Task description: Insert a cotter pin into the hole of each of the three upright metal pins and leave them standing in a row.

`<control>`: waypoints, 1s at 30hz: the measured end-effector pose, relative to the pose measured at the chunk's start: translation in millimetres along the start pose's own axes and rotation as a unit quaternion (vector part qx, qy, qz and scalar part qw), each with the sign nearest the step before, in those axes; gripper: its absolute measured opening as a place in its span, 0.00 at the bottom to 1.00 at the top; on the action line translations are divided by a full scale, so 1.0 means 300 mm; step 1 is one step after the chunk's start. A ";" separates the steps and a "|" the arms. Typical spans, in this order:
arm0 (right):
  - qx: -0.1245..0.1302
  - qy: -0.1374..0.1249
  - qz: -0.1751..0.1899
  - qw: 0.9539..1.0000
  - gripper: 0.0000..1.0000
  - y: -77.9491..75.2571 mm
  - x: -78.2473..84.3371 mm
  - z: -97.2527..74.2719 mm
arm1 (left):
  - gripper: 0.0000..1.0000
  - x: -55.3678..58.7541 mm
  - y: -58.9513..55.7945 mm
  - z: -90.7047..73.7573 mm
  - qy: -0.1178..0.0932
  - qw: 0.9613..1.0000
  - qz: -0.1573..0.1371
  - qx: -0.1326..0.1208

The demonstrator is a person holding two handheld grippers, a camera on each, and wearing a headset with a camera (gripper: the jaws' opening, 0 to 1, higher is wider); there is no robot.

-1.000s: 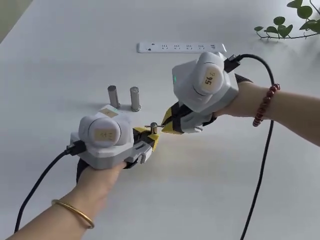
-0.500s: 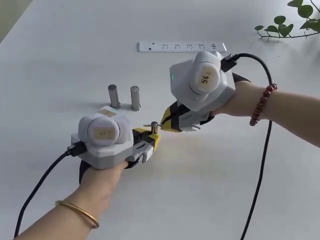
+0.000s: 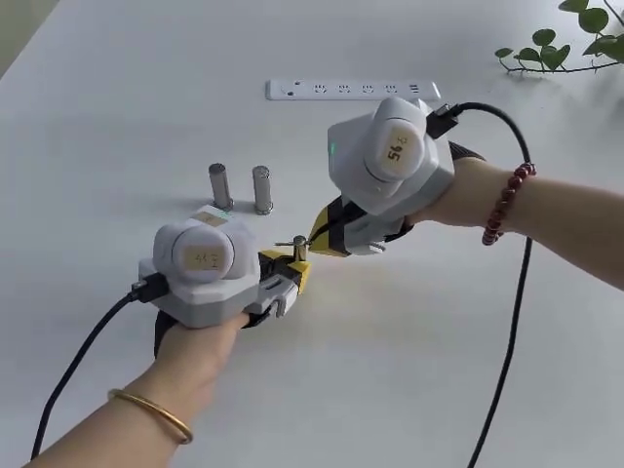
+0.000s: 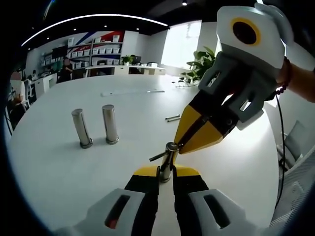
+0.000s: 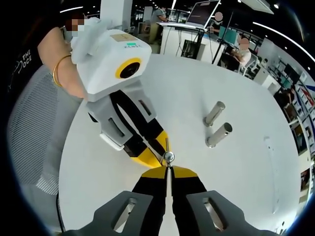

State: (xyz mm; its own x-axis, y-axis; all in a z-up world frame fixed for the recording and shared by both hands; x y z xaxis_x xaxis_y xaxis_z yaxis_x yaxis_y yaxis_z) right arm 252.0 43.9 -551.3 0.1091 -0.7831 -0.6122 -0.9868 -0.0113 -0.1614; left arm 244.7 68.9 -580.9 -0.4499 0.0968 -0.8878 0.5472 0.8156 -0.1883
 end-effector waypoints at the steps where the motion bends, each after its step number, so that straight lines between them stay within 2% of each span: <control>1: 0.000 0.000 -0.001 1.000 0.00 0.003 0.000 -0.001 | 0.08 0.001 0.000 0.000 0.001 1.000 0.000 0.000; 4: -0.001 -0.001 0.001 1.000 0.00 0.005 -0.001 0.000 | 0.09 0.007 0.002 0.000 0.006 1.000 0.002 -0.002; 11: 0.000 -0.001 0.013 1.000 0.04 0.005 0.005 -0.002 | 0.17 0.018 0.011 -0.011 0.016 1.000 0.007 -0.006; 19: -0.008 -0.031 0.042 0.999 0.10 0.014 -0.029 -0.003 | 0.26 0.008 0.007 -0.032 0.012 0.999 0.035 0.000; 30: -0.012 -0.040 0.057 0.998 0.09 0.013 -0.039 0.024 | 0.33 -0.005 0.021 -0.065 0.009 0.999 0.046 0.003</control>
State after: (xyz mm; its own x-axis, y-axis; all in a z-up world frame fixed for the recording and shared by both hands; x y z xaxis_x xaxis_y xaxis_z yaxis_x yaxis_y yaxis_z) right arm 247.7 57.4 -550.4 0.0051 -0.7278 -0.6858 -0.9959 0.0586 -0.0695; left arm 235.2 85.0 -572.5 -0.4102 0.1819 -0.8937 0.5912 0.7991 -0.1088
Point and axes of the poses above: the centre of the closed fingertips' face, and the gripper's own axes: z roughly forward along the fingers, y roughly to its left, x roughly out of its underside, the point moved 2 cm from there along -z, roughly backward along the fingers, and after that the axes turned 4 degrees about -y, right-handed, at the moved point
